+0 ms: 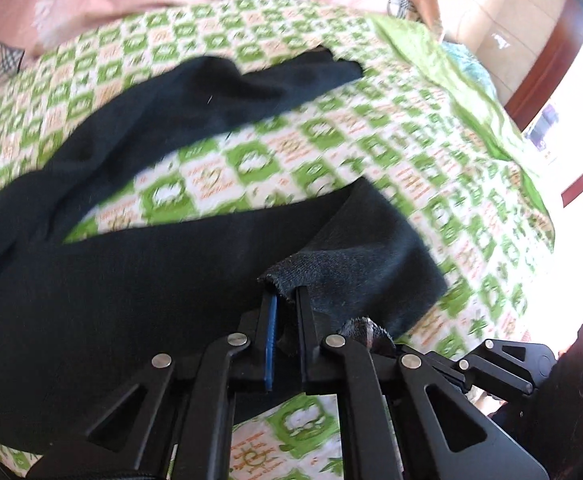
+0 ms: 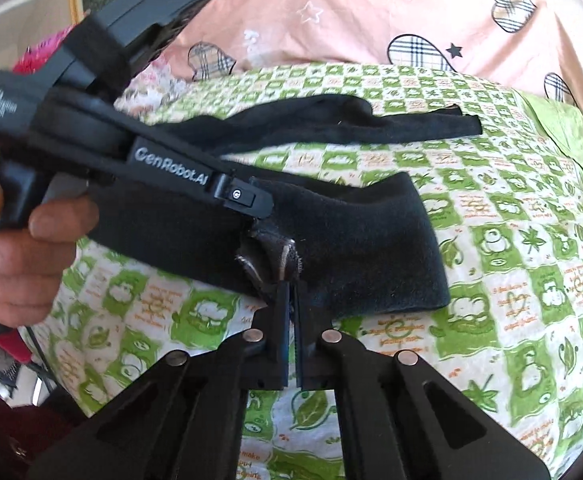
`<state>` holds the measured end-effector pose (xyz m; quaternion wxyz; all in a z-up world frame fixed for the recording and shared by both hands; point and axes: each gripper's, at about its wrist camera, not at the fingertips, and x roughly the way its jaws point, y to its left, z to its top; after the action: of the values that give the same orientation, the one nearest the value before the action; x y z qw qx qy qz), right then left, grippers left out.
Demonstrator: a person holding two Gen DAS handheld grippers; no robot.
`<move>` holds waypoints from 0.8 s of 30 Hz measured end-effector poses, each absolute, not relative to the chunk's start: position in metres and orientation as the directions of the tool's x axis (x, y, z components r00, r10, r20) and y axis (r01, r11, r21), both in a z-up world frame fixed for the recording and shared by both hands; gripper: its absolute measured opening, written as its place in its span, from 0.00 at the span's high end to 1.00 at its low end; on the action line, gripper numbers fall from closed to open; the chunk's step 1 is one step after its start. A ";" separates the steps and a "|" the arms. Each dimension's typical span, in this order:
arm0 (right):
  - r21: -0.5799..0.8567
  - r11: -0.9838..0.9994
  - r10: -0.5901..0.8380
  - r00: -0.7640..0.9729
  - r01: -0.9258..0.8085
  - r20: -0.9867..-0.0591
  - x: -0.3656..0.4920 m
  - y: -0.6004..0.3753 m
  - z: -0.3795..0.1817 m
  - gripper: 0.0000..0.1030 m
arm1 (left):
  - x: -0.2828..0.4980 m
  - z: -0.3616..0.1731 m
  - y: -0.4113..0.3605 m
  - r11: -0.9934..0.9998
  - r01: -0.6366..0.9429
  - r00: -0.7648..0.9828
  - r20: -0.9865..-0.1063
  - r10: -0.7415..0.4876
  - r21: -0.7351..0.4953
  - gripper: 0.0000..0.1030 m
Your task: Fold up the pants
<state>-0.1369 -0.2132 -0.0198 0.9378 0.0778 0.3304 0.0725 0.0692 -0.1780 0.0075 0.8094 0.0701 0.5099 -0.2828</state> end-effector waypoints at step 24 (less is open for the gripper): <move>0.463 0.843 -0.015 0.872 0.274 -0.489 -0.173 -0.398 -0.006 0.99 | 0.096 0.033 -0.373 0.662 0.722 0.234 -0.828 -0.510 -0.204 0.95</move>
<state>-0.1728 -0.3980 -0.0060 0.9292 0.2695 0.2405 -0.0777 0.0961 -0.3734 0.0332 0.7775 0.1112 0.4756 -0.3961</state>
